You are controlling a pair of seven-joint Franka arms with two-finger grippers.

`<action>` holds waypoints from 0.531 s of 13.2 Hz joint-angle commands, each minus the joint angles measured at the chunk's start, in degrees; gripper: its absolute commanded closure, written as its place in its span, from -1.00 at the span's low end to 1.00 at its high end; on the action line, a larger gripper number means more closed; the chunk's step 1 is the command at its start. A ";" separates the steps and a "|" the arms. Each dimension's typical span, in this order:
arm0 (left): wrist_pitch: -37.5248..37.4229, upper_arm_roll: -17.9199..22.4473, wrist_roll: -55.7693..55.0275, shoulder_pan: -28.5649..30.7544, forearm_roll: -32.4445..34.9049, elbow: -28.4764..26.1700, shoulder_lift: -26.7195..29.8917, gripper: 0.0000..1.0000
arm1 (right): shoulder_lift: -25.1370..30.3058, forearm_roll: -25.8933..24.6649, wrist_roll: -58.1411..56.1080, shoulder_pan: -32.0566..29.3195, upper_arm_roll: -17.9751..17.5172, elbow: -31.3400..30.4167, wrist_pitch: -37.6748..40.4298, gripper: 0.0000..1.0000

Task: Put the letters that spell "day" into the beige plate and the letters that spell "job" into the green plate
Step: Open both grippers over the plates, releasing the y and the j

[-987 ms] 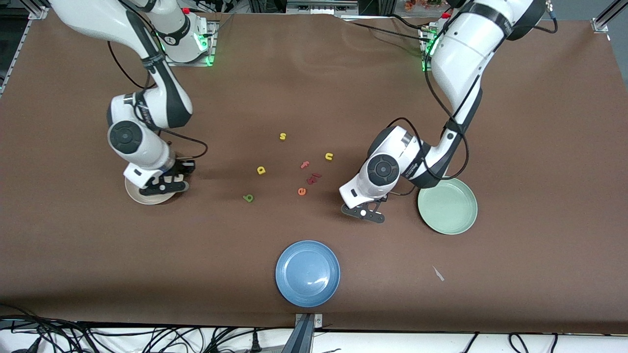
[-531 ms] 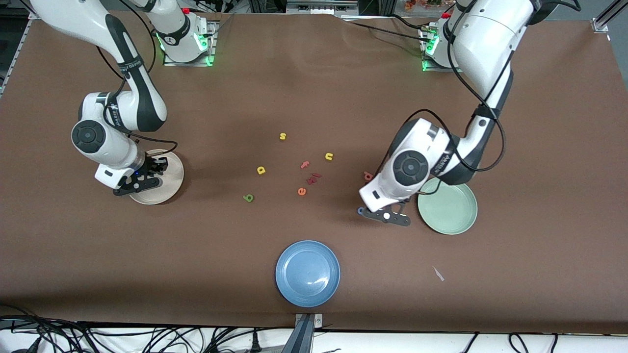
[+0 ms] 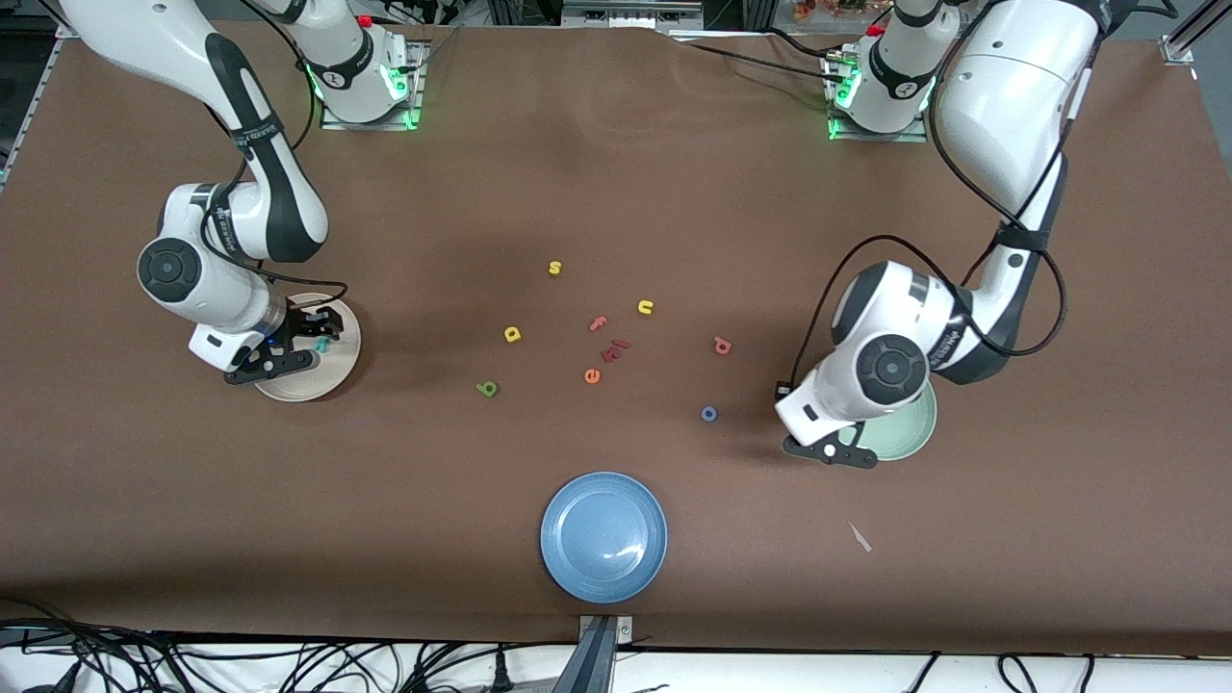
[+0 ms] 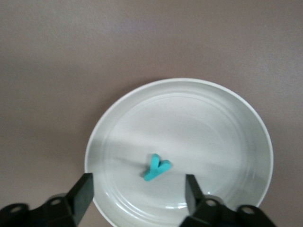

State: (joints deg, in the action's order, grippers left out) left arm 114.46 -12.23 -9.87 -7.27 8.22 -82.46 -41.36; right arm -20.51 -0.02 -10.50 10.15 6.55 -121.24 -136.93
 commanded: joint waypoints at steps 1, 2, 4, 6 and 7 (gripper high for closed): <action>-0.38 -0.43 3.53 3.39 2.41 -1.99 -0.12 0.93 | 0.29 1.07 6.26 0.48 -2.85 1.09 1.13 -1.00; -0.29 -0.52 4.93 4.97 4.42 -2.70 -0.12 0.94 | 0.29 1.07 8.89 0.48 -4.16 1.18 1.14 -1.00; 0.50 -0.52 7.05 6.38 5.50 -4.55 -0.03 0.93 | 0.29 1.07 14.52 0.48 -6.71 1.44 1.14 -1.00; 1.63 -1.22 7.14 7.88 4.97 -6.39 0.05 0.93 | 0.29 0.99 19.35 0.48 -9.17 1.62 1.14 -1.00; 2.34 -1.39 7.14 7.62 4.97 -7.44 0.23 0.88 | 0.20 0.99 21.64 0.57 -10.23 2.05 1.14 -1.00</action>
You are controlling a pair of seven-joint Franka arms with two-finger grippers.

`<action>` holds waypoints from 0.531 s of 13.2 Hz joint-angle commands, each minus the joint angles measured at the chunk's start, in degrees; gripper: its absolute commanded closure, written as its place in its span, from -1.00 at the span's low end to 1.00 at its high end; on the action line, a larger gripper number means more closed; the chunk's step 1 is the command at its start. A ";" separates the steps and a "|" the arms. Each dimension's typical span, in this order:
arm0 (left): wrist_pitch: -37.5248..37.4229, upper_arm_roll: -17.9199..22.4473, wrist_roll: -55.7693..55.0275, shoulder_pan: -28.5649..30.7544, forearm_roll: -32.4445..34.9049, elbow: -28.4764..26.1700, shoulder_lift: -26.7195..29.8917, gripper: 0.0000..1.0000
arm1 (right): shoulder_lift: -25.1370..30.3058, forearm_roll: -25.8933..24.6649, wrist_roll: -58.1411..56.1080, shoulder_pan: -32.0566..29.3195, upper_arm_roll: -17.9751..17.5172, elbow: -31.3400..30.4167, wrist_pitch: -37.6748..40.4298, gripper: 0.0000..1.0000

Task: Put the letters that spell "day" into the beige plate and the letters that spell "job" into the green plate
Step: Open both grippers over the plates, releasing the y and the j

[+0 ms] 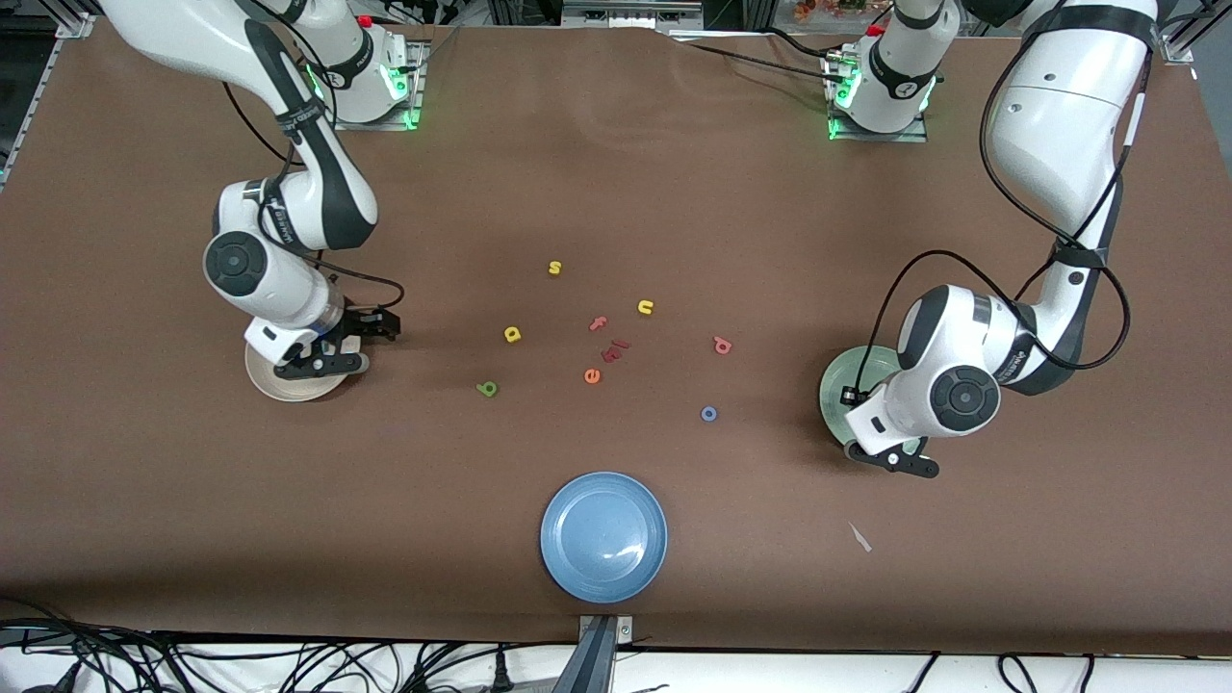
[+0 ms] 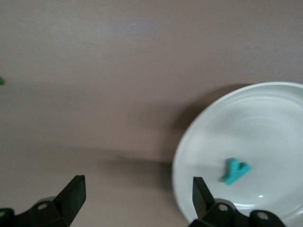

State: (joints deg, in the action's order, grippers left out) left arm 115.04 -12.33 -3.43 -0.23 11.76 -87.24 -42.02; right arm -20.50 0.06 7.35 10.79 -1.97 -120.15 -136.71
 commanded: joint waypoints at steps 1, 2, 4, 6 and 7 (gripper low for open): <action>2.46 -1.29 0.71 0.58 1.42 -3.11 0.71 0.70 | 0.11 0.91 6.25 0.11 -2.85 1.41 0.91 -1.00; 2.99 -1.29 0.71 0.66 1.42 -3.72 0.71 0.57 | -0.07 0.91 8.71 0.46 -3.73 1.76 0.91 -1.00; 3.00 -1.29 0.71 0.67 1.33 -3.20 0.97 -0.98 | -0.77 0.91 13.02 1.86 -4.79 2.90 0.91 -1.00; 2.47 -1.29 0.36 -0.04 1.33 -2.50 1.58 -1.00 | -1.74 0.91 17.15 4.49 -4.80 3.78 0.91 -1.00; 2.47 -1.38 0.36 -0.12 1.25 -2.32 2.37 -1.00 | -2.44 0.91 19.34 5.55 -4.80 4.48 0.83 -1.00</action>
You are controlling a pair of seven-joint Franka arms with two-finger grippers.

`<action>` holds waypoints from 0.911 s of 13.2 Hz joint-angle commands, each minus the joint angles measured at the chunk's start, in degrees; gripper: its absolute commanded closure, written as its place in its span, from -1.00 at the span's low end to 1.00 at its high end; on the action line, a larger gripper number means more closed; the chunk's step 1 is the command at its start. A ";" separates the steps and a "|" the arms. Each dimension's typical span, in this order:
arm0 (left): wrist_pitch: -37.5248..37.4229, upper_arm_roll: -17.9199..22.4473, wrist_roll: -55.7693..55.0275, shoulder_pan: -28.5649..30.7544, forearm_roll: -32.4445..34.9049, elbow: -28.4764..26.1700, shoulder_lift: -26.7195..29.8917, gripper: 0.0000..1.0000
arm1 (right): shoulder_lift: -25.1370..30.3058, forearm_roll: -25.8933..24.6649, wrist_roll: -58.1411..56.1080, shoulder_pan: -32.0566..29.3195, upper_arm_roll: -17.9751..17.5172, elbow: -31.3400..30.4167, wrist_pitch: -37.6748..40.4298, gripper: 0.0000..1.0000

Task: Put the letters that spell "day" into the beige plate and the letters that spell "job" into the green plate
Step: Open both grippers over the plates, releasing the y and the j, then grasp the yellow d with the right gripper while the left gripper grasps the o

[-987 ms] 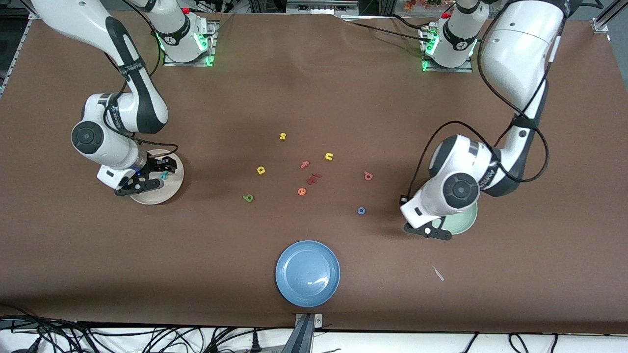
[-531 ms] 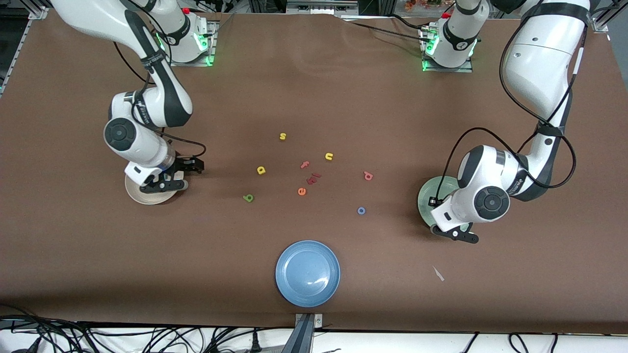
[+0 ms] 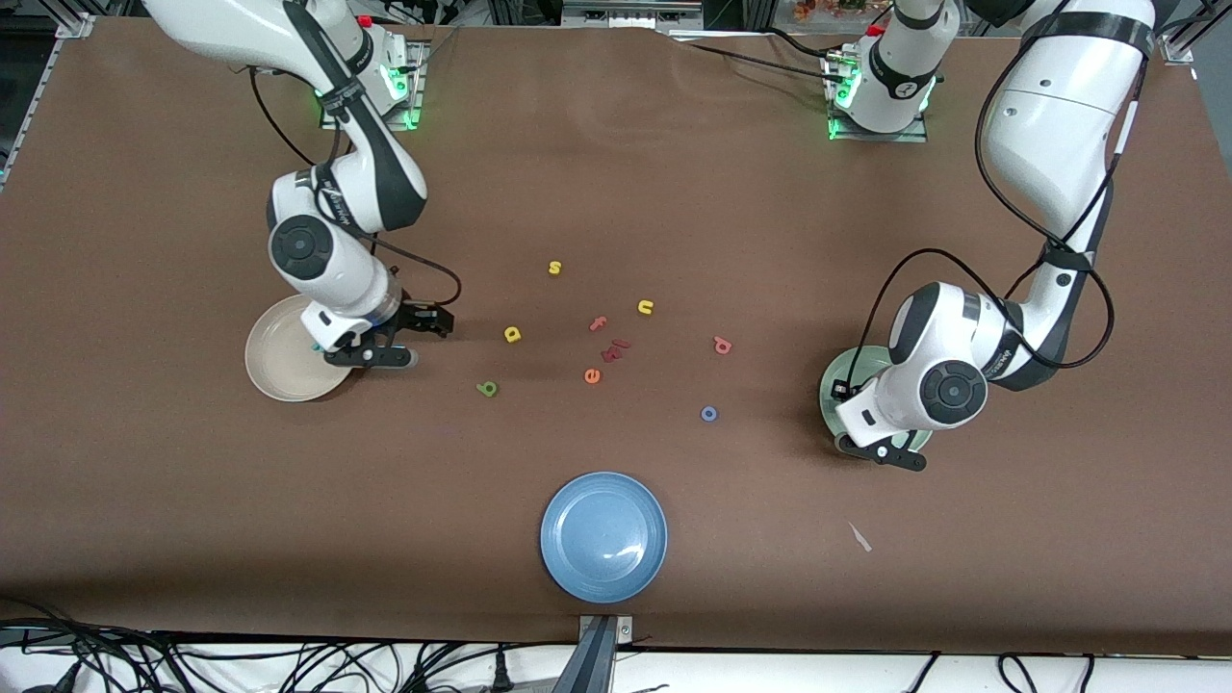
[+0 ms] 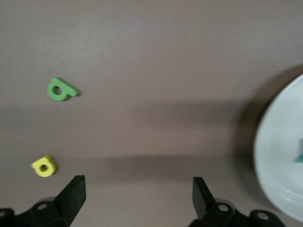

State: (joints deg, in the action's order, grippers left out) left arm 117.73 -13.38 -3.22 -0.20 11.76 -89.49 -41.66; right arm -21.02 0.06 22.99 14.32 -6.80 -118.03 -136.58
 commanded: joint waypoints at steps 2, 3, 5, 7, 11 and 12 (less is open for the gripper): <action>-0.22 -1.81 -0.56 -1.20 1.07 0.01 3.07 -1.00 | -3.40 0.91 8.45 4.83 0.03 3.68 0.09 -1.00; -0.22 -2.61 -0.65 -1.38 0.98 0.19 3.08 -1.00 | -4.45 0.91 10.12 5.97 0.03 4.73 0.09 -1.00; -0.04 -4.54 -0.65 -2.95 0.98 2.46 2.29 -1.00 | -6.48 0.91 11.72 6.77 0.03 6.67 0.09 -1.00; 0.74 -4.55 -0.38 -6.72 0.89 3.70 -0.08 -1.00 | -8.06 0.91 12.16 7.74 0.03 8.08 0.09 -1.00; 3.72 -4.46 -0.73 -10.59 0.89 5.11 -1.58 -1.00 | -11.84 0.91 14.18 9.76 0.03 11.94 -0.09 -1.00; 6.00 -4.46 -0.74 -11.39 0.89 5.28 -2.97 -1.00 | -12.72 0.82 14.62 10.11 0.03 12.64 -0.09 -1.00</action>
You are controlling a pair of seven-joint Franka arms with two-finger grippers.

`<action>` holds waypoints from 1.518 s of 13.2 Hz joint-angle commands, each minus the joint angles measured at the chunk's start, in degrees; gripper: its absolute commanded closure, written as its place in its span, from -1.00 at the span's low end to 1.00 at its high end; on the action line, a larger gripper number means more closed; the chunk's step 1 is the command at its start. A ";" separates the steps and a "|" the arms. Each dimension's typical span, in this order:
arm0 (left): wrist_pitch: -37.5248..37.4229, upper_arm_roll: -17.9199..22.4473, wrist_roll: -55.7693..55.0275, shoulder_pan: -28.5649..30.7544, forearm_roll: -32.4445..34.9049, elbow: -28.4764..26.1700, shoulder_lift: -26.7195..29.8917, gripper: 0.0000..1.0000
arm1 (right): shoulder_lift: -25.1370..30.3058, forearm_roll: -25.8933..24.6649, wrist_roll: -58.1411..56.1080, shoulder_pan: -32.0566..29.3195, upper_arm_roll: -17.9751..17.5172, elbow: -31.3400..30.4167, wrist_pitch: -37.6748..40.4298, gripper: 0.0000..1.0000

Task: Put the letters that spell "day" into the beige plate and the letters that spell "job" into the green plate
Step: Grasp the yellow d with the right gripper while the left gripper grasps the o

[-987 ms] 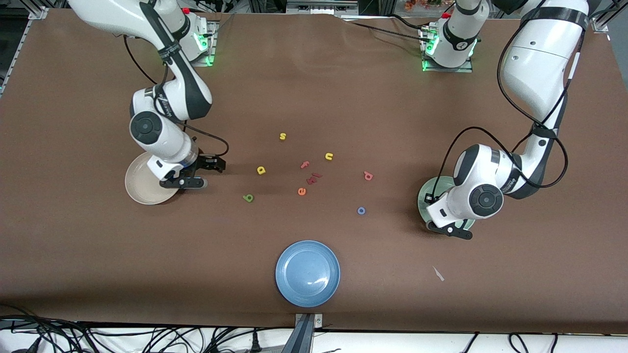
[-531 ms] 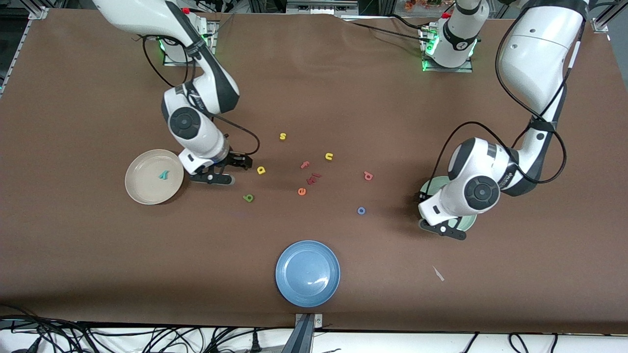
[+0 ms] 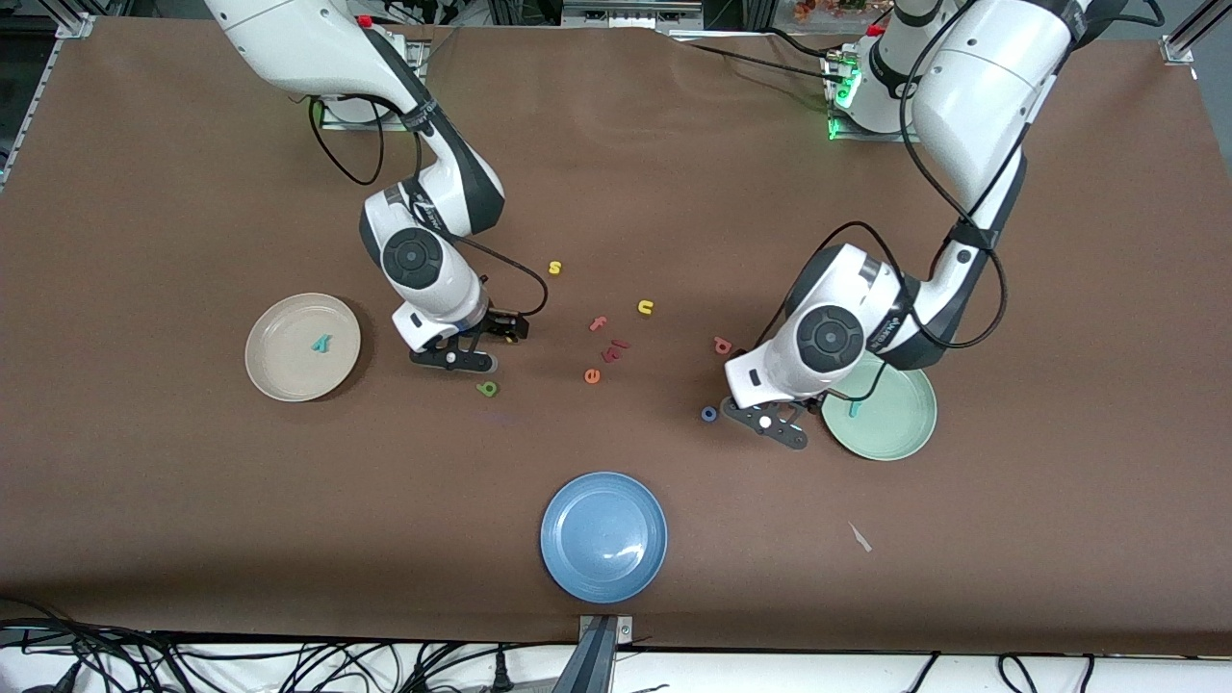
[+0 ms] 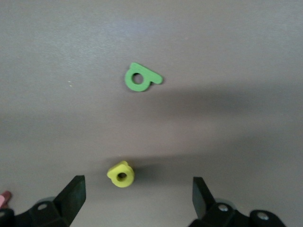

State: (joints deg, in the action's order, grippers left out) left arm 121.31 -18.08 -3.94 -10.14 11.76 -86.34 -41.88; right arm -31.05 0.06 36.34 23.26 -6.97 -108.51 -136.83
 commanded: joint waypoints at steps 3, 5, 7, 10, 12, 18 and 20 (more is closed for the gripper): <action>8.32 0.24 0.07 -3.04 0.98 2.75 -5.49 -1.00 | -3.84 0.73 1.28 1.44 0.20 3.92 0.07 -0.99; 11.40 0.24 0.25 -2.78 0.89 2.75 -6.81 -0.93 | -4.46 0.64 1.28 1.88 0.20 3.92 -0.19 -0.89; 13.68 0.24 0.34 -2.96 0.98 2.75 -7.69 -0.70 | -5.24 0.64 1.28 2.23 0.29 3.83 -0.80 -0.81; 16.85 0.33 0.86 -2.96 1.51 2.67 -8.83 -0.49 | -5.69 0.64 1.28 2.58 0.29 3.74 -1.07 -0.64; 16.95 0.33 0.60 -3.48 1.86 2.67 -8.84 -0.48 | -5.86 0.64 1.28 2.67 0.20 3.83 -1.07 -0.51; 16.95 0.68 0.25 -4.72 6.06 2.14 -8.83 0.24 | -5.86 0.55 1.19 2.58 0.29 3.74 -1.07 -0.16; 16.95 0.68 0.25 -4.72 6.26 2.05 -8.92 0.29 | -5.86 0.64 1.19 2.58 0.29 3.83 -1.07 -0.06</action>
State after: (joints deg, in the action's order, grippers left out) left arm 138.25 -17.87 -3.50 -14.36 15.95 -85.36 -50.17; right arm -36.21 0.06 37.28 25.47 -6.91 -105.92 -137.97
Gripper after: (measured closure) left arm 0.617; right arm 0.449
